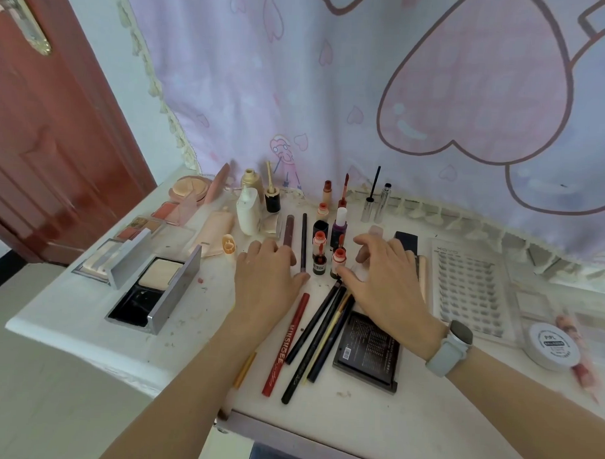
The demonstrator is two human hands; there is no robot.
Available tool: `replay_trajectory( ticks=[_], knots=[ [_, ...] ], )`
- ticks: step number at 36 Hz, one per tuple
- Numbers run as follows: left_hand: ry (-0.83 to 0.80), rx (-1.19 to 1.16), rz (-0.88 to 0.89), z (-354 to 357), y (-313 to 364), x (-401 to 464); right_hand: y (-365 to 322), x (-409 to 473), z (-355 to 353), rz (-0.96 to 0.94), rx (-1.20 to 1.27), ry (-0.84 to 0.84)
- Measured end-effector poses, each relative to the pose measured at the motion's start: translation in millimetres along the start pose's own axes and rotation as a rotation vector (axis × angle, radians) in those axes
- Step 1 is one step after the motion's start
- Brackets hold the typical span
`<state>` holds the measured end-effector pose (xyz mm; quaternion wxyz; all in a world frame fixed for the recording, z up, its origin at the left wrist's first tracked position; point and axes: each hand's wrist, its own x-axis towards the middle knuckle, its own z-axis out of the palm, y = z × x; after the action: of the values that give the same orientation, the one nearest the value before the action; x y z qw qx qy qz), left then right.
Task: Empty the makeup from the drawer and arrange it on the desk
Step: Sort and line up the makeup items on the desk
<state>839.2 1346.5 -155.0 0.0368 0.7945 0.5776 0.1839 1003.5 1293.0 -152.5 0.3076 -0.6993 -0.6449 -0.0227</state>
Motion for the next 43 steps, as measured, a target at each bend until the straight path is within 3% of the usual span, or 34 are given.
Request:
replay_trajectory(
  ticks=[11,19,28,37,40,43],
  knots=[
    [0.015,0.196,0.062,6.5,12.0,7.5,5.9,-0.1,-11.8,0.016,0.103,0.058],
    [0.011,0.213,-0.044,6.0,15.7,9.6,9.1,-1.6,-18.1,0.035,0.154,0.032],
    [0.144,0.138,-0.157,-12.9,12.0,1.0,4.8,-0.4,-23.8,-0.002,0.257,0.132],
    [0.322,-0.171,-0.272,-40.7,2.3,-31.9,-19.6,-9.9,-34.5,-0.040,0.534,0.140],
    [0.365,-0.437,-0.240,-47.6,3.5,-44.2,-32.3,-10.3,-40.4,0.079,0.765,-0.062],
    [0.279,-0.694,-0.181,-52.9,7.8,-53.7,-41.8,-4.7,-45.9,0.288,1.153,-0.277]
  ],
)
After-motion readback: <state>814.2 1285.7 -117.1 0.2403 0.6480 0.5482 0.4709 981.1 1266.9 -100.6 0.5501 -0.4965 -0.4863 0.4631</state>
